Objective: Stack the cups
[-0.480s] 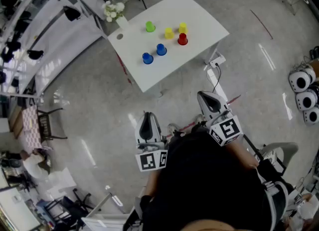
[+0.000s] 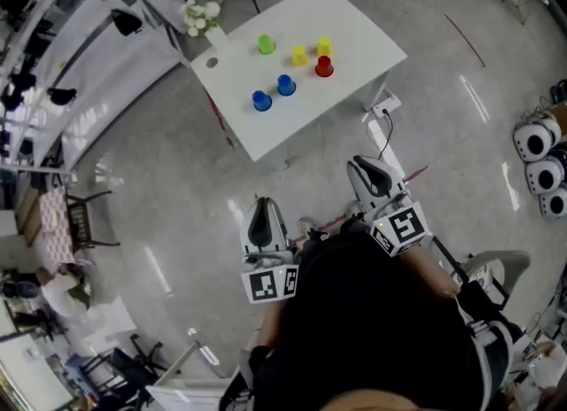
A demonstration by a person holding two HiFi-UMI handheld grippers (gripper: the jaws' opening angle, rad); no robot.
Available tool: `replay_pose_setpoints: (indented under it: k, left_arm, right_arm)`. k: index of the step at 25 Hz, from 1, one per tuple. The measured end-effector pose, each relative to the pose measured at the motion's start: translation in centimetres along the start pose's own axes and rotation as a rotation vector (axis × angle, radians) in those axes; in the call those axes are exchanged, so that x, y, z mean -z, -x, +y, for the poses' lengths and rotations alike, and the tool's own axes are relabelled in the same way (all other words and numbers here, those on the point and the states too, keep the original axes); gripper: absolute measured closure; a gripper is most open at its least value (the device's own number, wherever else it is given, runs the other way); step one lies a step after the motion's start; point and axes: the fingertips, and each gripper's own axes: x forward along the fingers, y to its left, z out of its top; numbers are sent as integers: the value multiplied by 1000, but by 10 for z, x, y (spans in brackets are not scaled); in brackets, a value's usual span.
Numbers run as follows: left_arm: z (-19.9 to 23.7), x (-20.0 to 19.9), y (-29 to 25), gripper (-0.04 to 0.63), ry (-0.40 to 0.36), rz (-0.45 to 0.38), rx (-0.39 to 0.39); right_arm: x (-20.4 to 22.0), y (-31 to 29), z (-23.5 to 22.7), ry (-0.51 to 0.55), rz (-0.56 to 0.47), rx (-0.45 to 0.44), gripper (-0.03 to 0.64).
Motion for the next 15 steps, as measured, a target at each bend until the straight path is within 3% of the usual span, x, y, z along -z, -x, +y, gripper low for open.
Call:
replay_pose_setpoints:
  k: [2, 15]
  left_arm:
    - [2, 0, 1, 546, 2, 0, -2]
    - [29, -5, 25, 545, 4, 3, 23]
  right_arm:
    - [5, -4, 5, 3, 23, -22, 381]
    - [22, -18, 41, 52, 85, -31, 368]
